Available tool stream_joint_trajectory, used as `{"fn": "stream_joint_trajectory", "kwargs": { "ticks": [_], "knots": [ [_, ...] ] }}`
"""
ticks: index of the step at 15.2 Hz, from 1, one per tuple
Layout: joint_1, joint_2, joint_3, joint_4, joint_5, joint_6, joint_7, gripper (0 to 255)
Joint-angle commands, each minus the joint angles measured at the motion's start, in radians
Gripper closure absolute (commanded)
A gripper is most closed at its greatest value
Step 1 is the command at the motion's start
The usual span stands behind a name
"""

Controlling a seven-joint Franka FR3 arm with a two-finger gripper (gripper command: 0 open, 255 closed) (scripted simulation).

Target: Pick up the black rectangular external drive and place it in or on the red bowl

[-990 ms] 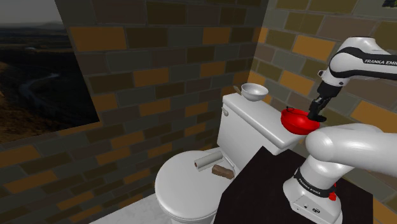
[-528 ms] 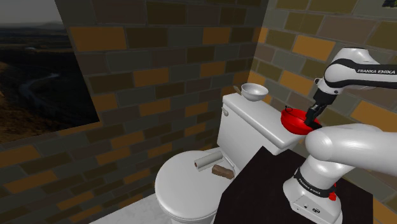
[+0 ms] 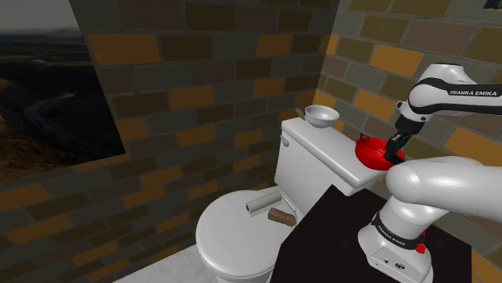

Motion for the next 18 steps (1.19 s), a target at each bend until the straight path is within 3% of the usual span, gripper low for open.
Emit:
{"fn": "stream_joint_trajectory", "kwargs": {
  "ticks": [1, 2, 7, 11, 18],
  "knots": [
    [0.0, 0.001, -0.001, -0.002, -0.001, 0.001, 0.0, 255],
    [0.0, 0.001, 0.0, -0.002, -0.001, 0.001, 0.0, 0],
    [0.0, 0.001, -0.001, -0.002, -0.001, 0.001, 0.0, 0],
    [0.025, -0.032, 0.059, 0.108, 0.06, -0.137, -0.004, 0],
    [0.025, -0.032, 0.059, 0.108, 0.061, -0.137, -0.004, 0]
  ]
}}
